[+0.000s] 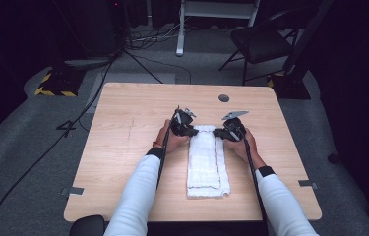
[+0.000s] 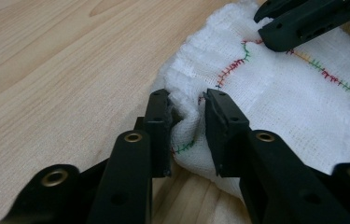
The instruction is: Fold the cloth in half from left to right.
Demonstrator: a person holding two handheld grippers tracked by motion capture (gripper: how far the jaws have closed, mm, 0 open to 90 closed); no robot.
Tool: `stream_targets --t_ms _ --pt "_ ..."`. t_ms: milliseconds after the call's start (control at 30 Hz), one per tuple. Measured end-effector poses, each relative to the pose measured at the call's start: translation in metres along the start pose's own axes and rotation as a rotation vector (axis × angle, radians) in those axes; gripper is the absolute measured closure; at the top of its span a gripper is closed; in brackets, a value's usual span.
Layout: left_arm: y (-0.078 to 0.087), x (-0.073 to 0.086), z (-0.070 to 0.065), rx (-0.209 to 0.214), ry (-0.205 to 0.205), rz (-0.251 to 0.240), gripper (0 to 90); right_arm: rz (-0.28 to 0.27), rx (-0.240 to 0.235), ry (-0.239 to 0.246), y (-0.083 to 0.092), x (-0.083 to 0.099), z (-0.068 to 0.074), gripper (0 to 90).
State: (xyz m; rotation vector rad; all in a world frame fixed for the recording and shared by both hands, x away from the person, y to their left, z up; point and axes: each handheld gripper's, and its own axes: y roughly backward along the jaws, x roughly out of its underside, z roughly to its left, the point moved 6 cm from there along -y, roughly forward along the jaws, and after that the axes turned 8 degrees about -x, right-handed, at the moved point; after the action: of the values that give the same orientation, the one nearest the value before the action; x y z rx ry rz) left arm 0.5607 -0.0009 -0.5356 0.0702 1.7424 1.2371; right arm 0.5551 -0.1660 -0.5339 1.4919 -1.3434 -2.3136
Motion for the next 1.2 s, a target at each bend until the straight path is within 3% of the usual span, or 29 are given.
stream_targets --t_ms 133,267,533,733,900,1200 --pt "-0.001 -0.002 0.002 -0.002 -0.006 0.002 77.6 -0.002 0.012 0.014 -0.001 -0.002 -0.001 84.7" --pt "-0.003 -0.007 0.003 -0.045 -0.025 0.012 79.9 0.003 0.043 0.034 -0.002 -0.006 -0.001 85.3" --pt "-0.003 -0.017 0.008 -0.100 -0.035 -0.019 82.4 -0.037 0.086 0.052 0.002 -0.017 -0.004 85.7" --pt "0.008 -0.030 0.014 -0.137 -0.061 -0.059 82.5 -0.080 0.111 0.061 0.011 -0.032 -0.005 85.9" --pt "0.021 -0.041 0.016 -0.142 -0.064 -0.097 82.5 -0.111 0.118 0.071 0.019 -0.041 -0.005 86.0" --pt "0.035 -0.054 0.016 -0.160 -0.090 -0.122 82.4 -0.145 0.144 0.105 0.033 -0.056 -0.006 86.1"
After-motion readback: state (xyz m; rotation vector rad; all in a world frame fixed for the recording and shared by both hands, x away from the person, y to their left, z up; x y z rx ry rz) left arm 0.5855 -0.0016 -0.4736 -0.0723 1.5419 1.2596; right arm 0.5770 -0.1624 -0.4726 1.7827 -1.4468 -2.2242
